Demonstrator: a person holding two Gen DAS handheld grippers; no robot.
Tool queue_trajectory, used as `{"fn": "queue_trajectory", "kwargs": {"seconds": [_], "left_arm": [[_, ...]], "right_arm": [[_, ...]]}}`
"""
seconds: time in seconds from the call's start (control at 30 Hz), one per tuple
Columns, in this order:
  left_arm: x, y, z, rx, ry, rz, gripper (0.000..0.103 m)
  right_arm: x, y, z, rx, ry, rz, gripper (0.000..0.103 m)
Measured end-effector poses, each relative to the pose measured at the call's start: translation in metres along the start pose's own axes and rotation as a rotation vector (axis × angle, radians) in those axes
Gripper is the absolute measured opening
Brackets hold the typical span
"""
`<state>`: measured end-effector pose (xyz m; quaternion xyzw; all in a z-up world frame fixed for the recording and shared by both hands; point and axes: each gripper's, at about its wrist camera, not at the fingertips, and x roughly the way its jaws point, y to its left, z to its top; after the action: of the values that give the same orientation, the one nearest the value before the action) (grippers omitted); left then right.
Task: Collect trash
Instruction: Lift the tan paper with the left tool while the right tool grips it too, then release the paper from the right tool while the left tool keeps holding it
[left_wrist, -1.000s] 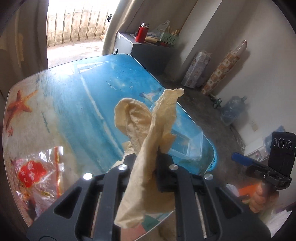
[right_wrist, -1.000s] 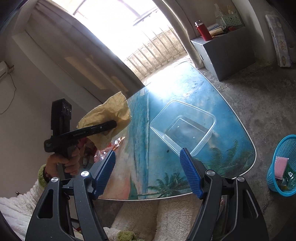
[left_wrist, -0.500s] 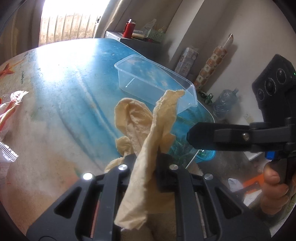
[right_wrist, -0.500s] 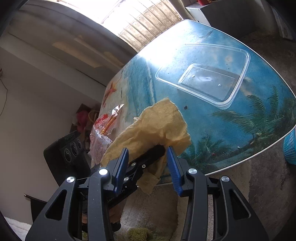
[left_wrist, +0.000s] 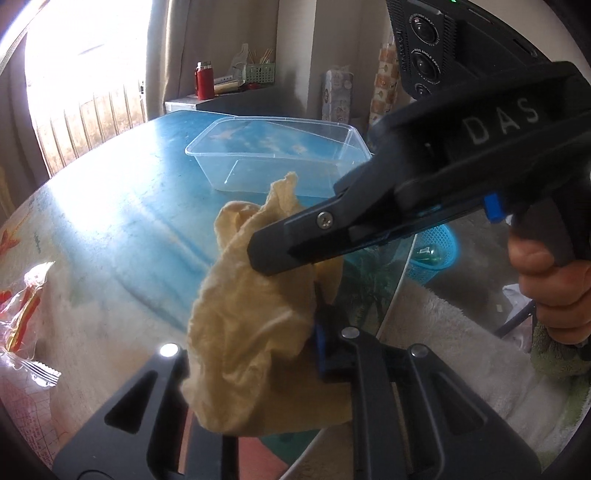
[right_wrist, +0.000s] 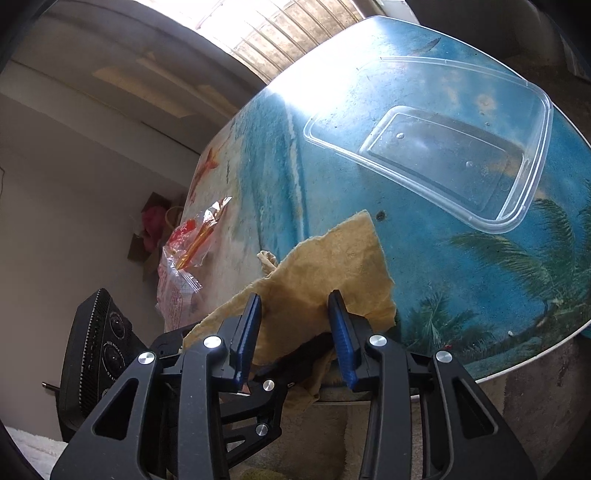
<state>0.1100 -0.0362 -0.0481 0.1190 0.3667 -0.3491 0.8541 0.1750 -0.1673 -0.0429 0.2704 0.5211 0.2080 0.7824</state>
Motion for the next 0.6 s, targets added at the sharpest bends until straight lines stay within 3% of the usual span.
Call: {"fn": "queue_trajectory", "kwargs": {"seconds": [0.17, 0.4, 0.6], "left_arm": [[-0.001, -0.005, 0.001, 0.055, 0.007, 0.026, 0.018], [-0.019, -0.007, -0.009, 0.039, 0.013, 0.115, 0.049], [-0.048, -0.011, -0.018, -0.014, -0.001, 0.176, 0.061]], "right_arm": [[0.004, 0.002, 0.000, -0.010, 0.014, -0.031, 0.024], [0.008, 0.000, -0.004, -0.017, 0.036, -0.048, 0.016], [0.010, -0.002, -0.002, -0.010, 0.048, -0.025, 0.016]]}}
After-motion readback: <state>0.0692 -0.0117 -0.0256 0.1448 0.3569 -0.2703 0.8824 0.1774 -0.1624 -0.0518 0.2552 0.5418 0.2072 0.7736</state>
